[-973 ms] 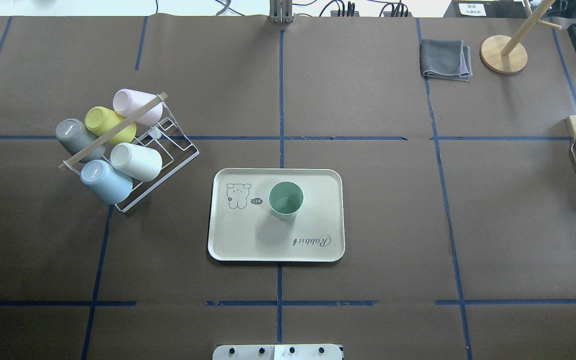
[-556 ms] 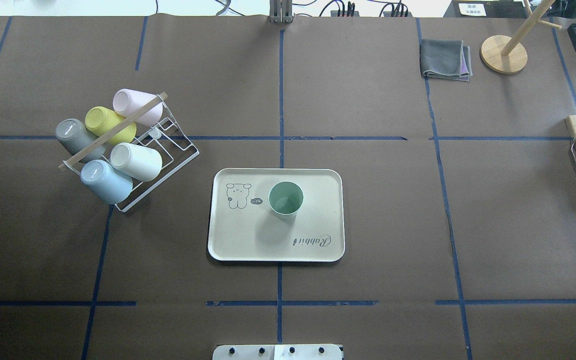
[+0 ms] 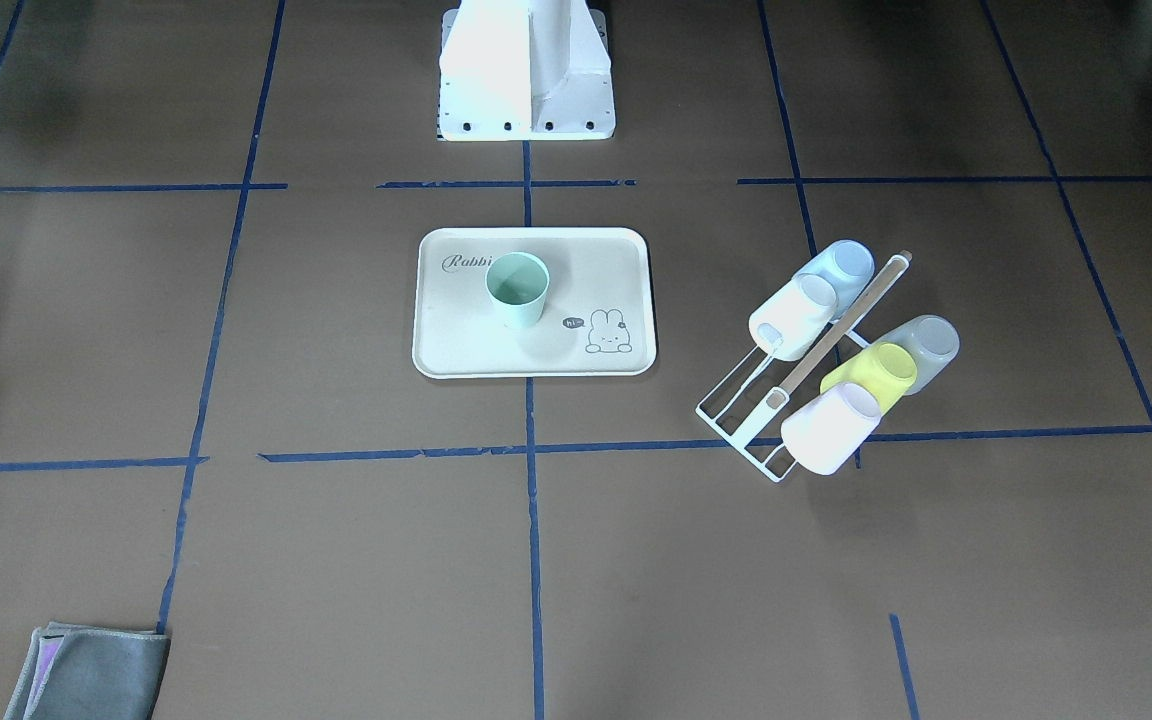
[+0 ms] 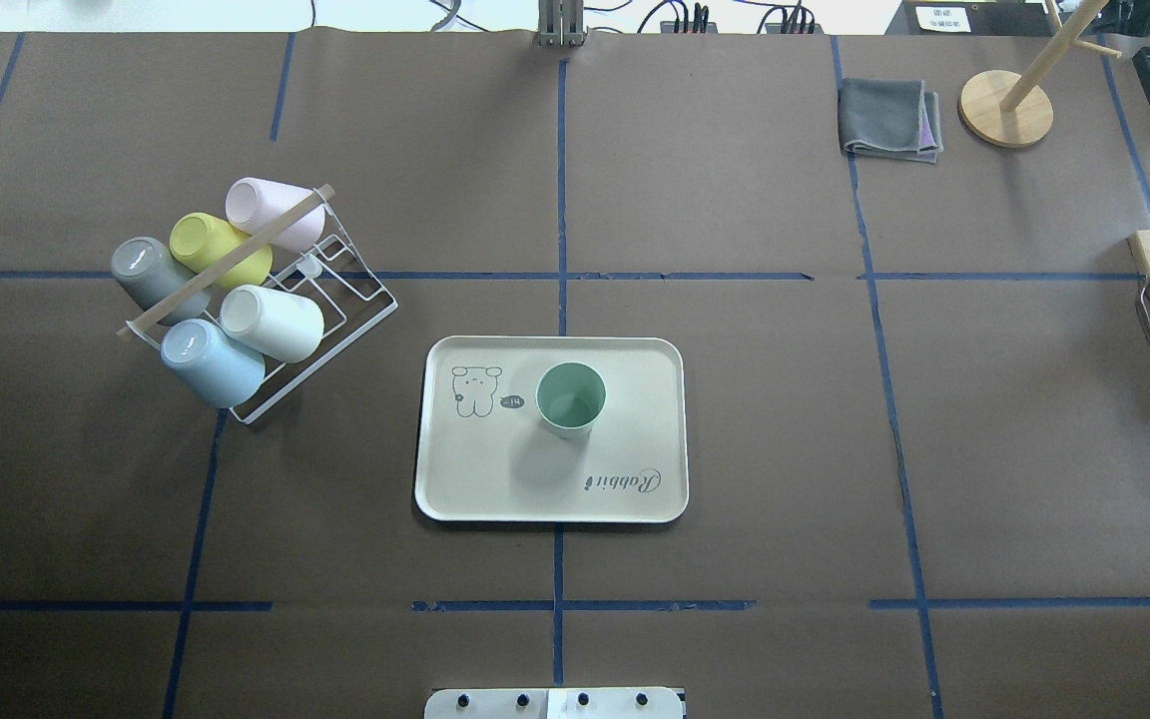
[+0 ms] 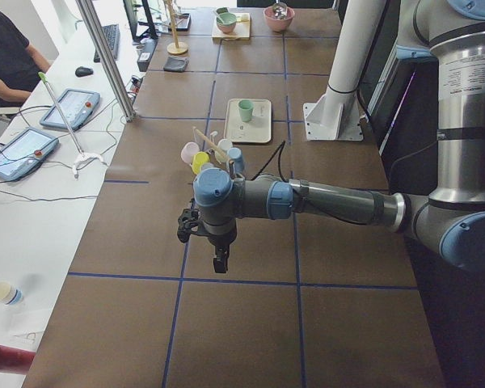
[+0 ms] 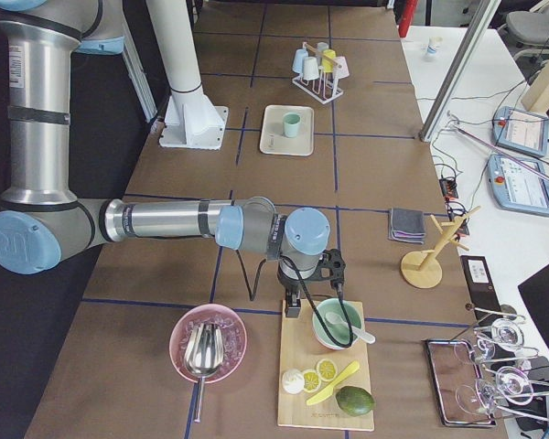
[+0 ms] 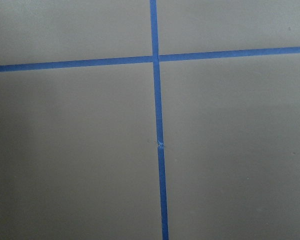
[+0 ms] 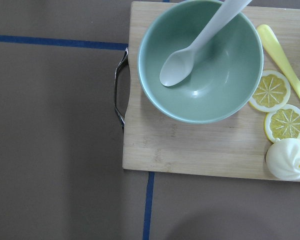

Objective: Pick up and place green cup on tray

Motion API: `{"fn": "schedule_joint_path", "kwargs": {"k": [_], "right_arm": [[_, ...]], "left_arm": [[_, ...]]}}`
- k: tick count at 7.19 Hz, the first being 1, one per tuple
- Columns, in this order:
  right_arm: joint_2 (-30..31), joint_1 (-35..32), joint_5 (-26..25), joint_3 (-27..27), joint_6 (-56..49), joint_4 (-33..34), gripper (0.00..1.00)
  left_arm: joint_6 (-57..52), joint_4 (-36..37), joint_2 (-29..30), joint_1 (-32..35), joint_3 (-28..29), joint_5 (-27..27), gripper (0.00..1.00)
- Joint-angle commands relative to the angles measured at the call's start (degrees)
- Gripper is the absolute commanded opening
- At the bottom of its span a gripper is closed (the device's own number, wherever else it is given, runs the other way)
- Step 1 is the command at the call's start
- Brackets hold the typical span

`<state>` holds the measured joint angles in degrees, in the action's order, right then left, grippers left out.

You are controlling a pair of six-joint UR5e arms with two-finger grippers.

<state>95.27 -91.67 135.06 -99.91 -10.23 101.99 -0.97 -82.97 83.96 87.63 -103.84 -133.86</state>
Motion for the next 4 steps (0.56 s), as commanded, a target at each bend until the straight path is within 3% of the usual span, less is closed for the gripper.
{"fn": "schedule_joint_path", "kwargs": {"k": [1, 4], "right_arm": [[0.01, 0.0, 0.03, 0.07, 0.03, -0.04, 1.0], [0.01, 0.0, -0.06, 0.07, 0.03, -0.04, 1.0]], "left_arm": [[0.0, 0.0, 0.15, -0.01, -0.05, 0.0, 1.0], [0.09, 0.26, 0.5, -0.09, -0.05, -0.35, 1.0]]}}
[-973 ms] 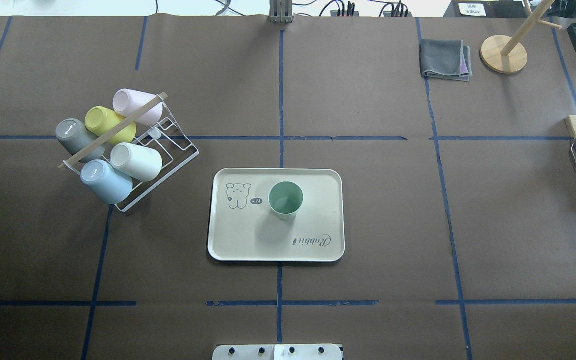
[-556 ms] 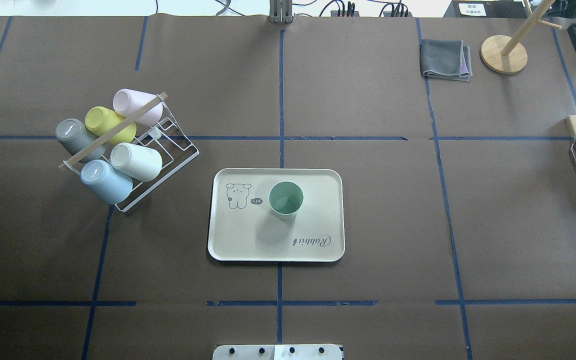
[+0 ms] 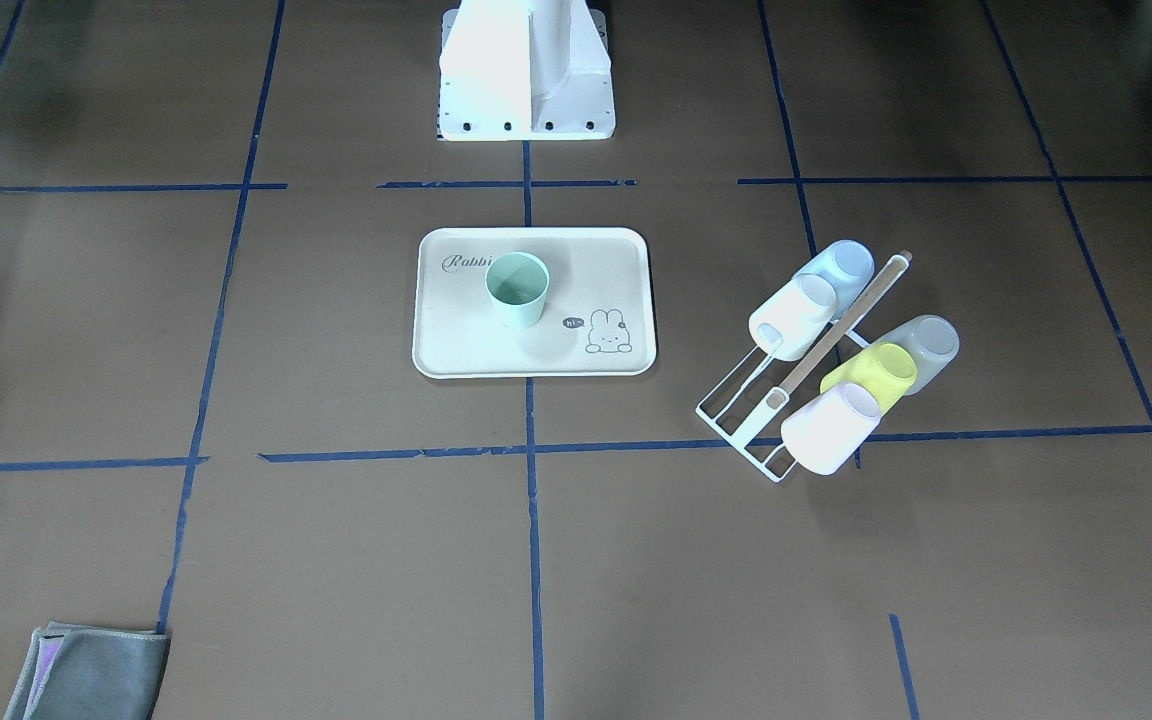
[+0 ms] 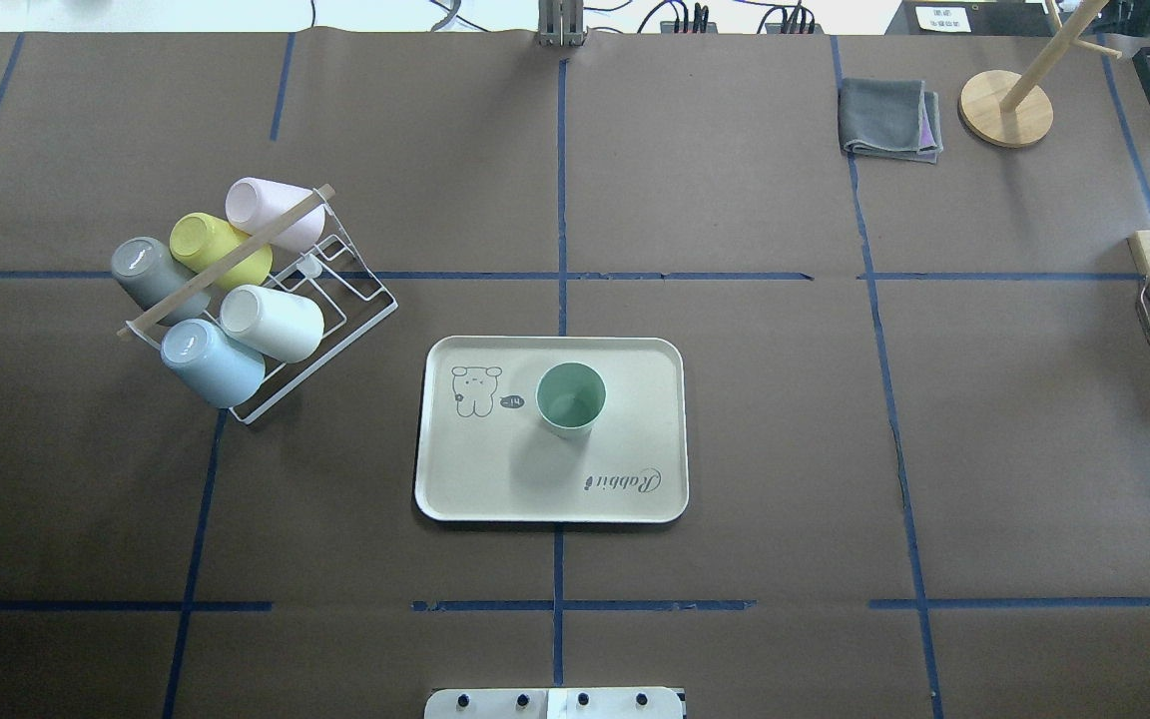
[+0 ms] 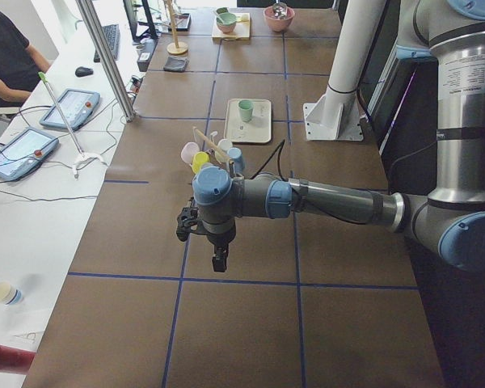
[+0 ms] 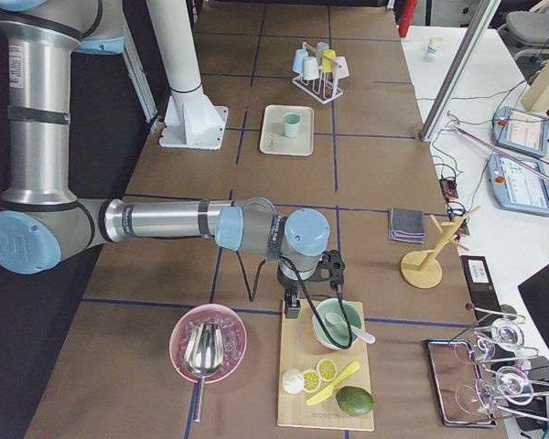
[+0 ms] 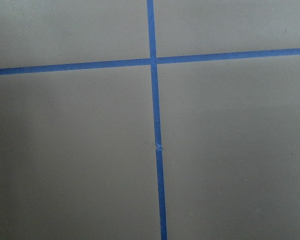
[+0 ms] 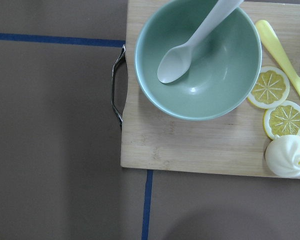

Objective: Pick up and place green cup on tray

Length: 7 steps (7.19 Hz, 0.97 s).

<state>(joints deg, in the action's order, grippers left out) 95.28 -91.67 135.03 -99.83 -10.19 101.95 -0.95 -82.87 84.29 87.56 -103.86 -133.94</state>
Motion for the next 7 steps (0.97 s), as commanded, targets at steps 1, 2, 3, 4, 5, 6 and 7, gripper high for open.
{"fn": "schedule_joint_path", "kwargs": {"k": [1, 2, 3, 4, 5, 6, 7], "right_arm": [[0.0, 0.0, -0.12, 0.07, -0.09, 0.0, 1.0], [0.0, 0.0, -0.12, -0.19, -0.26, 0.0, 1.0], [0.0, 0.0, -0.2, -0.01, -0.26, 0.0, 1.0], [0.09, 0.0, -0.29, -0.01, -0.26, 0.0, 1.0], [0.09, 0.0, -0.2, -0.01, -0.26, 0.0, 1.0], [0.09, 0.0, -0.38, 0.16, -0.35, 0.0, 1.0], [0.17, 0.0, -0.38, 0.08, -0.26, 0.0, 1.0]], "left_arm": [[0.07, 0.25, 0.26, -0.02, -0.02, -0.36, 1.0], [0.07, 0.26, 0.26, -0.02, -0.11, -0.45, 1.0], [0.07, 0.43, 0.44, -0.02, -0.63, -0.45, 1.0], [0.07, 0.52, 0.44, -0.02, -0.81, -0.45, 1.0], [0.07, 0.52, 0.35, -0.02, -1.16, -0.45, 1.0], [0.07, 0.52, 0.35, -0.02, -1.34, -0.45, 1.0], [0.07, 0.52, 0.35, -0.02, -1.26, -0.45, 1.0]]}}
